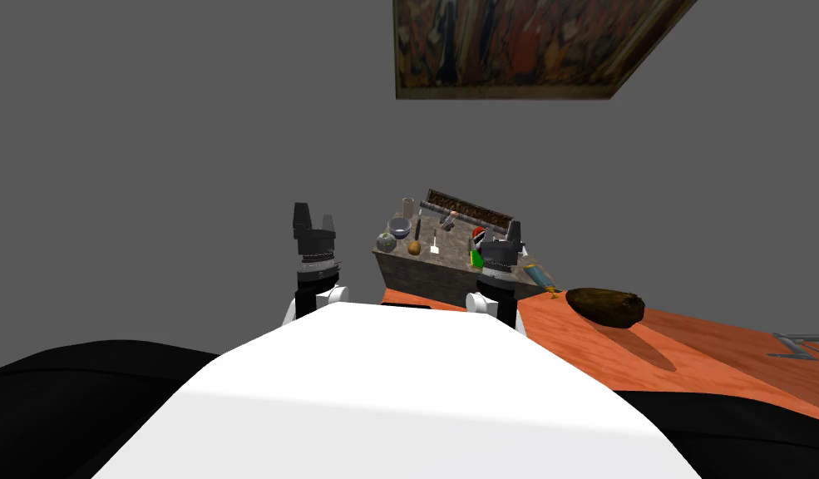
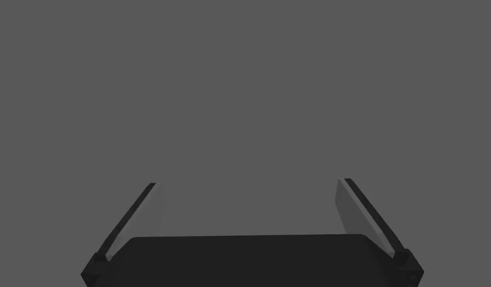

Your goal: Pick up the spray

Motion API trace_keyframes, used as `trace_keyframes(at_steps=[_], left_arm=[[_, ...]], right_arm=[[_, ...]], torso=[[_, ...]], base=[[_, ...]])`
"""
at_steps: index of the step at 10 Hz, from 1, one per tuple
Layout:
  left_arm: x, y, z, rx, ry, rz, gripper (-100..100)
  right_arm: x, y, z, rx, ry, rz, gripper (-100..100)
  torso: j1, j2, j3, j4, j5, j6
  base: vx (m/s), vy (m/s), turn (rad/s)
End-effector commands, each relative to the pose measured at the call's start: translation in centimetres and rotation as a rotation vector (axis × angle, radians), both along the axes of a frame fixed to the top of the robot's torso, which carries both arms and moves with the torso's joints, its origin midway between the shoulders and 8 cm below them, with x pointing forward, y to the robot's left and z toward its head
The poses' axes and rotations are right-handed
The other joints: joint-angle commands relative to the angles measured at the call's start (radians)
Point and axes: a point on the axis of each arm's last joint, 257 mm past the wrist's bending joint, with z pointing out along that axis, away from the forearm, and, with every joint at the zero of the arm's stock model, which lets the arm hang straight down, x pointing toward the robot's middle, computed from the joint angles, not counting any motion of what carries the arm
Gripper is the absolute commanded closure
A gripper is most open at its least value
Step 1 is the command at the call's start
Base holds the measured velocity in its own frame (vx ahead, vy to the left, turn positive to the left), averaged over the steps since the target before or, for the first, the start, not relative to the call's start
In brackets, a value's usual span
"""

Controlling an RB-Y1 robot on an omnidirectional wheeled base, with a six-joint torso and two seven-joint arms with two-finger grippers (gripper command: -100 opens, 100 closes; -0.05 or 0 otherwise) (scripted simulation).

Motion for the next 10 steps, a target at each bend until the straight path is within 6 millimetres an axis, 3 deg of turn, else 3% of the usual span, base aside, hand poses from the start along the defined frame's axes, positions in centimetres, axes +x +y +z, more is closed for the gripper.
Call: trace_keyframes(at_steps=[1,7,10], left_arm=[[0.0,0.0,0.0,0.0,0.0,0.0,0],[0.0,0.0,0.0,0.0,0.0,0.0,0],[0.0,0.0,0.0,0.0,0.0,0.0,0]], right_arm=[[1.2,0.9,-0.4,-0.044,0.024,0.018,-100],[7.3,4.3,-3.4,-0.202,0.147,0.05,-100],[8.8,5.3,-3.4,-0.233,0.157,0.055,-100]], torso=[[0.0,0.0,0.0,0.0,0.0,0.0],[-0.003,0.008,0.005,0.002,-0.001,0.0],[-0.002,0.006,0.003,0.001,0.0,0.0]], base=[[-0.04,-0.001,0.031],[-0.109,-0.024,0.058],[-0.078,-0.019,0.033]])
